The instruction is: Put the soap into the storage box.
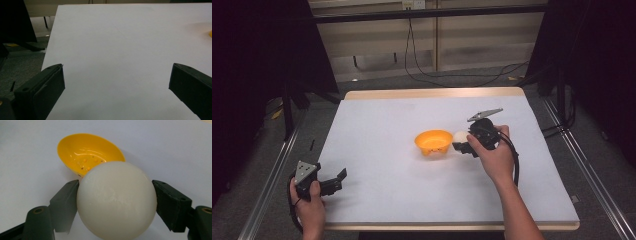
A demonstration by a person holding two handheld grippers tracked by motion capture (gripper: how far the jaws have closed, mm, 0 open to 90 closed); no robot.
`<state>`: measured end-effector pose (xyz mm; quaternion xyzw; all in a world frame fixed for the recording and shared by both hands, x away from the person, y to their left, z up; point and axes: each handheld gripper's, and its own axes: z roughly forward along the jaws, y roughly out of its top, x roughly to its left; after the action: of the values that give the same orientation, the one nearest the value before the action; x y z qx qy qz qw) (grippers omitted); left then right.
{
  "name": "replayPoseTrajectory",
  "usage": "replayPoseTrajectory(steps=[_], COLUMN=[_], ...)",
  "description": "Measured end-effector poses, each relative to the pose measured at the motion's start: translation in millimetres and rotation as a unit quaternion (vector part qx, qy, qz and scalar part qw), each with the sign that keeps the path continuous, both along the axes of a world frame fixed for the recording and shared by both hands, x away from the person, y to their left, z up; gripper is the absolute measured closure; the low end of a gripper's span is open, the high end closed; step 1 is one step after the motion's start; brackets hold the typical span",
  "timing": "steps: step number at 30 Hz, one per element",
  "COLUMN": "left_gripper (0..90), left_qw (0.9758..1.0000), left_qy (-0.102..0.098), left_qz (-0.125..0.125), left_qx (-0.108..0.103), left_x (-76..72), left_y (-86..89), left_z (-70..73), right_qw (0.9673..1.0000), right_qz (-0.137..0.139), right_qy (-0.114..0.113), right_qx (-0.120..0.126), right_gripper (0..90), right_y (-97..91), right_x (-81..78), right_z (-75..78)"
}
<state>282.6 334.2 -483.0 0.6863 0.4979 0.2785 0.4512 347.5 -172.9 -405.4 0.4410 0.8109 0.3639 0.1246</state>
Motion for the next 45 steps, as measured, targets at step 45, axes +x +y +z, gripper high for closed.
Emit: replayPoseTrajectory(steps=[45], left_gripper=[0.2], left_qw=[1.0], left_qy=[-0.001], left_qz=[-0.001], left_qx=[-0.001], left_x=[-0.1], left_y=[1.1], left_z=[0.2], right_qw=[0.9997], right_qz=[0.024], right_qy=[-0.001], right_qx=[-0.004], right_gripper=[25.2], right_y=[60.1], right_x=[35.7], right_z=[0.4])
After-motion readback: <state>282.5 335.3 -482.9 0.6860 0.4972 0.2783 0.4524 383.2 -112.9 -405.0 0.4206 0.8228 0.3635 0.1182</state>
